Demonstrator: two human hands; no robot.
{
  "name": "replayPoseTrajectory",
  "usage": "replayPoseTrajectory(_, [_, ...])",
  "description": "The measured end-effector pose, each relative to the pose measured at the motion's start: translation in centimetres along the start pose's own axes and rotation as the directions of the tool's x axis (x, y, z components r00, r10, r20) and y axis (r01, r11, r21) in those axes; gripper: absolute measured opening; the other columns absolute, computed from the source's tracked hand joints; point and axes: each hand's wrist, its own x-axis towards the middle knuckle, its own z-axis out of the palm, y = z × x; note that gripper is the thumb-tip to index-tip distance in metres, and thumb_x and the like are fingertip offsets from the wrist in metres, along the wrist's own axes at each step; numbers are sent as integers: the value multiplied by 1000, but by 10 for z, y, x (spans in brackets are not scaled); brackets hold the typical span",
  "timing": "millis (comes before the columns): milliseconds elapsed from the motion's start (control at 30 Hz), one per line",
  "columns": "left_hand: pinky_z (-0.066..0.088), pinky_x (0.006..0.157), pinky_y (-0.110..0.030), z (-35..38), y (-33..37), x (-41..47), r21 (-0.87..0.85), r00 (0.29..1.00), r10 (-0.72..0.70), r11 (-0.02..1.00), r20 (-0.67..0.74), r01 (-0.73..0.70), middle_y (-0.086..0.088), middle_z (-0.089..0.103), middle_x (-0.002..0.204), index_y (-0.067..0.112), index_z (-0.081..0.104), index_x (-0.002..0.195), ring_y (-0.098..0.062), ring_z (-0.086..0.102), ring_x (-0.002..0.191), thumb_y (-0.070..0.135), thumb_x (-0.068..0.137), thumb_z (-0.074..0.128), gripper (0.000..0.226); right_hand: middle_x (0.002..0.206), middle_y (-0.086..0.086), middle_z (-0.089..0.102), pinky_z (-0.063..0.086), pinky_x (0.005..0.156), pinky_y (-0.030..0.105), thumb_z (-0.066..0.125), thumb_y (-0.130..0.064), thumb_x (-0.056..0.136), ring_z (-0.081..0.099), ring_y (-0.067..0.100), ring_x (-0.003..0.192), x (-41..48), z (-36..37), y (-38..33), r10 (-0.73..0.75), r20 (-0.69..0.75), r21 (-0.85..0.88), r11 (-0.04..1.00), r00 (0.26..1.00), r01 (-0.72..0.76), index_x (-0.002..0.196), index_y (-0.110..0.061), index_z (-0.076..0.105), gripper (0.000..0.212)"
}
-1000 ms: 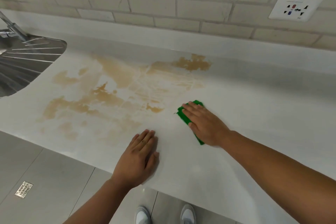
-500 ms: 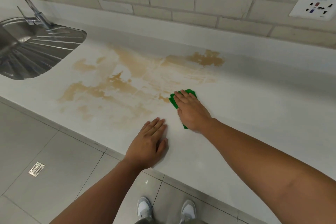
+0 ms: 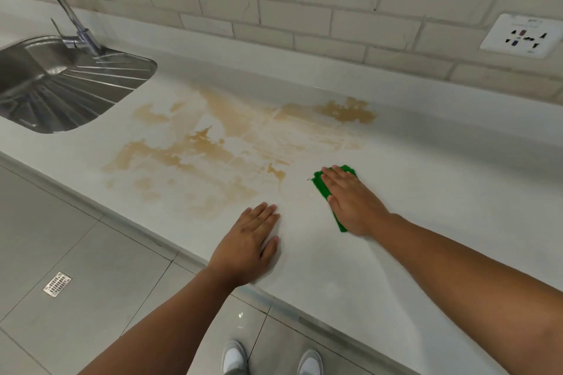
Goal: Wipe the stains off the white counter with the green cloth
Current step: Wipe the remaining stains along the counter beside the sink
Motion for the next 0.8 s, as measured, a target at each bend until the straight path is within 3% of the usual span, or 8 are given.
replayPoseTrajectory(133, [9, 122, -30, 0, 1, 0, -13, 1000, 1, 1000, -9, -1, 3, 30, 157, 17, 41, 148, -9, 15, 149, 42, 101, 34, 53, 165, 6, 8, 2, 123, 38, 27, -25, 104, 3, 22, 151, 40, 1, -1, 134, -8, -28, 991, 991, -134, 156, -7, 14, 56])
replayPoseTrajectory(200, [17, 121, -32, -2, 2, 0, -53, 999, -21, 998, -50, 18, 2, 37, 154, 16, 44, 146, -10, 22, 147, 41, 100, 36, 52, 165, 6, 6, 4, 123, 40, 28, -24, 103, 2, 23, 151, 59, 4, -13, 167, 5, -33, 985, 986, -167, 156, -8, 14, 57])
replayPoseTrajectory(367, [39, 107, -26, -11, -2, -4, -227, 928, -268, 950, -257, 212, 4, 56, 139, 19, 61, 130, -11, 45, 134, 32, 96, 47, 39, 165, 5, 5, 3, 123, 40, 29, -26, 102, 1, 23, 151, 81, 14, -57, 106, 32, -27, 994, 994, -105, 156, -9, 14, 58])
replayPoseTrajectory(467, [45, 102, -31, -19, -3, 2, -233, 908, -316, 938, -276, 256, 2, 61, 132, 17, 64, 124, -13, 51, 127, 29, 95, 47, 36, 165, 5, 5, 2, 123, 41, 29, -28, 103, 0, 23, 151, 75, 21, -81, 88, 42, 19, 996, 995, -88, 156, -9, 13, 59])
replayPoseTrajectory(533, [45, 102, -32, -25, 2, 13, -212, 917, -304, 944, -257, 254, 1, 62, 130, 15, 63, 126, -14, 51, 124, 27, 95, 47, 37, 165, 4, 6, 1, 123, 37, 31, -25, 104, 1, 20, 151, 67, 19, -89, 69, 48, 201, 976, 996, -77, 156, -9, 14, 58])
replayPoseTrajectory(633, [42, 105, -32, -30, 22, 44, -238, 928, -296, 941, -227, 242, -1, 61, 132, 13, 59, 130, -16, 49, 125, 20, 95, 50, 38, 163, -5, 15, 10, 121, 27, 40, -15, 102, 12, 11, 149, 47, 2, -76, 169, -15, 561, 817, 986, -132, 155, -13, 23, 56])
replayPoseTrajectory(733, [32, 113, -32, -23, 49, 87, -259, 936, -314, 928, -160, 267, -6, 54, 140, 10, 53, 136, -21, 42, 133, 18, 96, 48, 41, 158, -4, 30, 19, 119, 24, 45, -14, 100, 27, 9, 145, 24, -9, -47, 252, -154, 513, 847, 956, -140, 151, -14, 36, 51])
replayPoseTrajectory(800, [23, 119, -35, -12, 66, 113, -283, 913, -403, 885, -65, 371, -11, 40, 151, 5, 43, 142, -26, 29, 142, 22, 100, 41, 46, 155, -1, 37, 19, 117, 21, 45, -16, 100, 32, 12, 143, 10, -12, -32, 267, -171, 442, 881, 948, -168, 147, -14, 42, 48])
